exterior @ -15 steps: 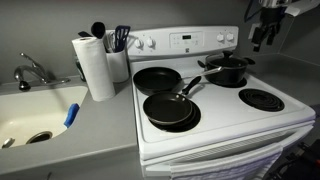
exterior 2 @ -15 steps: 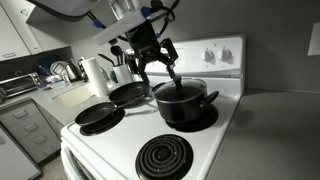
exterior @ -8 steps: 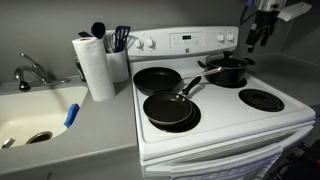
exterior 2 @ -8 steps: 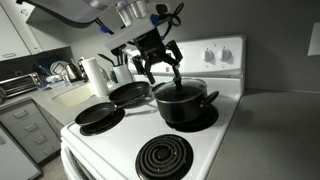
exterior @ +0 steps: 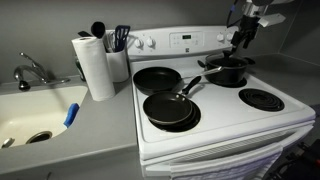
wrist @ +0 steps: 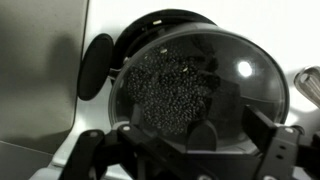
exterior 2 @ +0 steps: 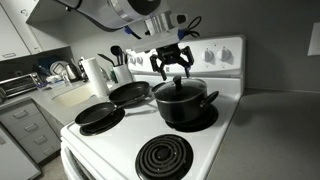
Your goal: Take the lid from the black pot and put it on the stove
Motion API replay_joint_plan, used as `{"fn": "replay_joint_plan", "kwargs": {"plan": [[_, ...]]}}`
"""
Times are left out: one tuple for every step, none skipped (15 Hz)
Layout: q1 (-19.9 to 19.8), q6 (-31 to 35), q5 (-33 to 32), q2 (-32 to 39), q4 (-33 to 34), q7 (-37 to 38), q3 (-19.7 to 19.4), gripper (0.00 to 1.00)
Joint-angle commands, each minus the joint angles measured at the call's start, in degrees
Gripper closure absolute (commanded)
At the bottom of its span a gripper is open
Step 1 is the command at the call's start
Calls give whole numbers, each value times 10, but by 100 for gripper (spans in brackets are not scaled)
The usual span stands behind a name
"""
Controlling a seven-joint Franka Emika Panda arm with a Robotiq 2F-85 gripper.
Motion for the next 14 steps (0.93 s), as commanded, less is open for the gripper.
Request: {"fn": "replay_joint_plan", "kwargs": {"plan": [[-15, -15, 49, 53, 68, -44, 9, 0], [-14, -17, 46, 61, 77, -43, 10, 0], [-9, -20, 33, 66, 83, -33, 14, 0], [-8, -20, 29, 72, 90, -31, 16, 0], [-7, -23, 28, 79, 96, -32, 20, 0], [-6, -25, 28, 85, 102, -32, 23, 0], [-5, -26, 30, 90, 105, -33, 28, 0], [-4, -26, 29, 95, 108, -33, 32, 0], [-6, -29, 22, 101, 110, -35, 32, 0], [-6, -30, 18, 104, 110, -32, 33, 0], [-7, -29, 17, 105, 108, -30, 32, 0], [-9, -30, 15, 107, 106, -28, 31, 0], [-10, -24, 9, 107, 101, -25, 29, 0], [-11, -26, 6, 108, 102, -24, 28, 0]]}}
